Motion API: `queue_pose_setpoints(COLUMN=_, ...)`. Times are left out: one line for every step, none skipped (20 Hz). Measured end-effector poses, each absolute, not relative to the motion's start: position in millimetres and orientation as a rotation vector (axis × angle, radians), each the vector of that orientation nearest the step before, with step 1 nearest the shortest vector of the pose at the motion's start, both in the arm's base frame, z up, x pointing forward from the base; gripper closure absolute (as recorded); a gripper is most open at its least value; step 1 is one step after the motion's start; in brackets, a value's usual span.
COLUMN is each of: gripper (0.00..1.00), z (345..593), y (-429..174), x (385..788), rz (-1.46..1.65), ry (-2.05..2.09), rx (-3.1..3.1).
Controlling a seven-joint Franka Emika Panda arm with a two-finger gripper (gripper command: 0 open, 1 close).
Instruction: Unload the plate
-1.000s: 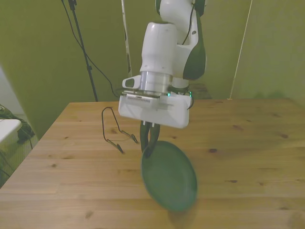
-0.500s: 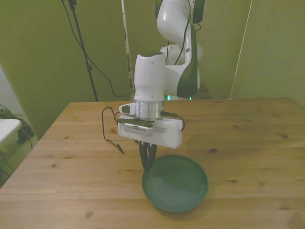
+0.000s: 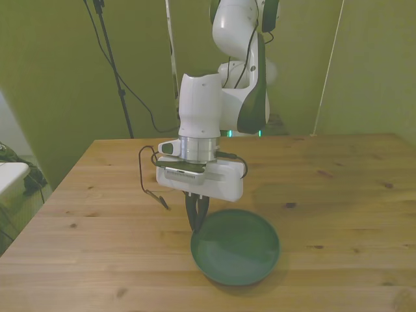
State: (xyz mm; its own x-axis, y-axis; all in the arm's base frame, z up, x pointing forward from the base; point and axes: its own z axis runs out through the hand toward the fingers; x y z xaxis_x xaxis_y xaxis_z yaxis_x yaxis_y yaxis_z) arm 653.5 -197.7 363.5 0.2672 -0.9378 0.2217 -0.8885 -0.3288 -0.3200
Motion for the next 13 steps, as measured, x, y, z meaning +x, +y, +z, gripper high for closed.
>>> queue_pose_setpoints(gripper=0.0, z=366, y=-198, x=653, rz=-0.571, ry=1.732, rx=-2.393)
queue_pose_setpoints(gripper=0.0, z=370, y=-198, x=652, rz=-0.578, ry=1.727, rx=-2.392)
queue_pose_setpoints(gripper=0.0, z=374, y=-197, x=652, rz=-0.584, ry=1.723, rx=-2.391)
queue_pose_setpoints(gripper=0.0, z=379, y=-197, x=650, rz=-0.59, ry=1.718, rx=-2.39)
queue_pose_setpoints(gripper=0.0, z=383, y=-197, x=649, rz=-0.595, ry=1.715, rx=-2.389)
queue_pose_setpoints(gripper=0.0, z=387, y=-197, x=648, rz=-0.6, ry=1.712, rx=-2.387)
queue_pose_setpoints(gripper=0.0, z=394, y=-196, x=646, rz=-0.61, ry=1.705, rx=-2.384)
queue_pose_setpoints(gripper=0.0, z=403, y=-194, x=642, rz=-0.621, ry=1.694, rx=-2.383)
queue_pose_setpoints(gripper=0.0, z=414, y=-191, x=638, rz=-0.628, ry=1.681, rx=-2.383)
queue_pose_setpoints(gripper=0.0, z=429, y=-185, x=632, rz=-0.629, ry=1.664, rx=-2.384)
queue_pose_setpoints(gripper=0.0, z=444, y=-178, x=625, rz=-0.625, ry=1.646, rx=-2.386)
queue_pose_setpoints(gripper=0.0, z=459, y=-169, x=617, rz=-0.615, ry=1.628, rx=-2.391)
queue_pose_setpoints(gripper=0.0, z=473, y=-158, x=609, rz=-0.603, ry=1.604, rx=-2.398)
